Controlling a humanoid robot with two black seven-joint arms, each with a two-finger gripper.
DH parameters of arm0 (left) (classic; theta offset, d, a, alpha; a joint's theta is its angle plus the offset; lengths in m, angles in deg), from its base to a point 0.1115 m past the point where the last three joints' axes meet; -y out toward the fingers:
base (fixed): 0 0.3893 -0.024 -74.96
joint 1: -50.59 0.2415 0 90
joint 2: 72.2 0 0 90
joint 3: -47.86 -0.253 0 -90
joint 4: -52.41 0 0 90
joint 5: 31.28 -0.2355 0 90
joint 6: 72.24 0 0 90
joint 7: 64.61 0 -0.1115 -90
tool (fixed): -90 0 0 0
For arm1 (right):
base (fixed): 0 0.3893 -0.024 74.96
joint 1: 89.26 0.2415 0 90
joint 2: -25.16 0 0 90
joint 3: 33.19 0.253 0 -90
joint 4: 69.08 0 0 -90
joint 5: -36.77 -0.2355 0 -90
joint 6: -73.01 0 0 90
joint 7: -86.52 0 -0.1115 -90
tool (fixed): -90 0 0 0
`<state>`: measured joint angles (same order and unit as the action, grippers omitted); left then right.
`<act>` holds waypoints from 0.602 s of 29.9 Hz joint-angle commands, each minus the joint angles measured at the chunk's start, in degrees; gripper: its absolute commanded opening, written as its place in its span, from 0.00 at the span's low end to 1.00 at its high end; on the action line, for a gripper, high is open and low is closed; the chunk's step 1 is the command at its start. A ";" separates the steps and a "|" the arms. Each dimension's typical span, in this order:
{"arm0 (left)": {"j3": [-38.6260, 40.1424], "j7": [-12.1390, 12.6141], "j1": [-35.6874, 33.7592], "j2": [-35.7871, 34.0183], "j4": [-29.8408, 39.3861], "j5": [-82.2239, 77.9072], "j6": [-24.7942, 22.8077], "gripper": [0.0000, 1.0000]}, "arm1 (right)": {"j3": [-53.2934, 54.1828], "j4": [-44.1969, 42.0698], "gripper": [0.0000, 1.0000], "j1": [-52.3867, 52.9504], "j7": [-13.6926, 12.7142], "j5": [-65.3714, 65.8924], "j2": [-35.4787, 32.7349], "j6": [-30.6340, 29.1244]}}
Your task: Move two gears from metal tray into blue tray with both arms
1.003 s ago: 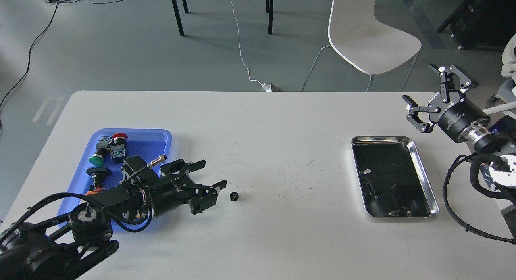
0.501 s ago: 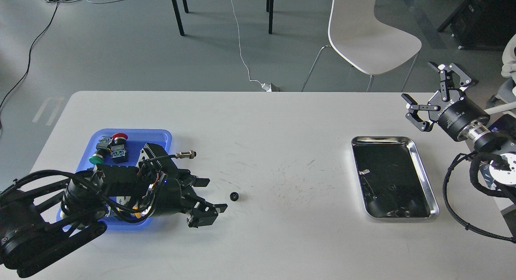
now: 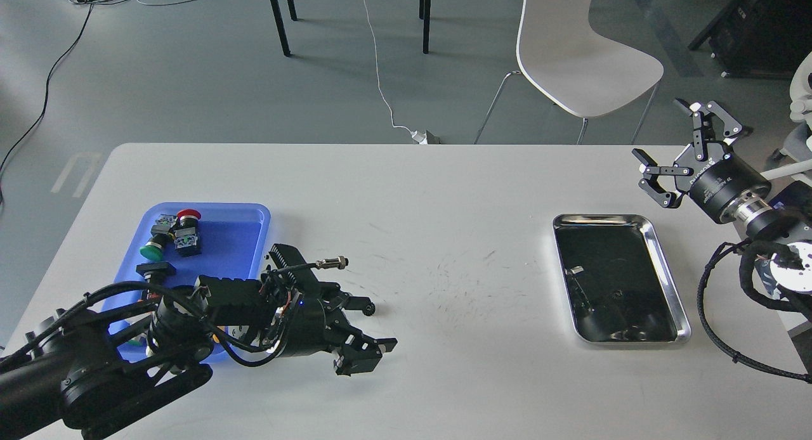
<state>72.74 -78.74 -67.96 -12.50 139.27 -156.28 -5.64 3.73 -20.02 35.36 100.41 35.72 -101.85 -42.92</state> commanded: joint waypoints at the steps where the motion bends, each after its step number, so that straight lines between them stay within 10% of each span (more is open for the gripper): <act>1: -0.18 -0.02 -1.24 0.94 -3.96 0.01 1.52 0.88 | -0.09 -0.02 0.94 -0.08 0.00 0.00 0.00 0.00; 18: -3.08 0.16 -1.33 3.84 -10.65 0.01 4.68 0.85 | 0.00 -0.20 0.94 0.10 0.00 0.27 0.00 0.00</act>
<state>70.13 -78.71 -69.35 -9.35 129.88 -156.28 -1.14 3.72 -20.20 35.52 100.41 35.96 -101.85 -42.92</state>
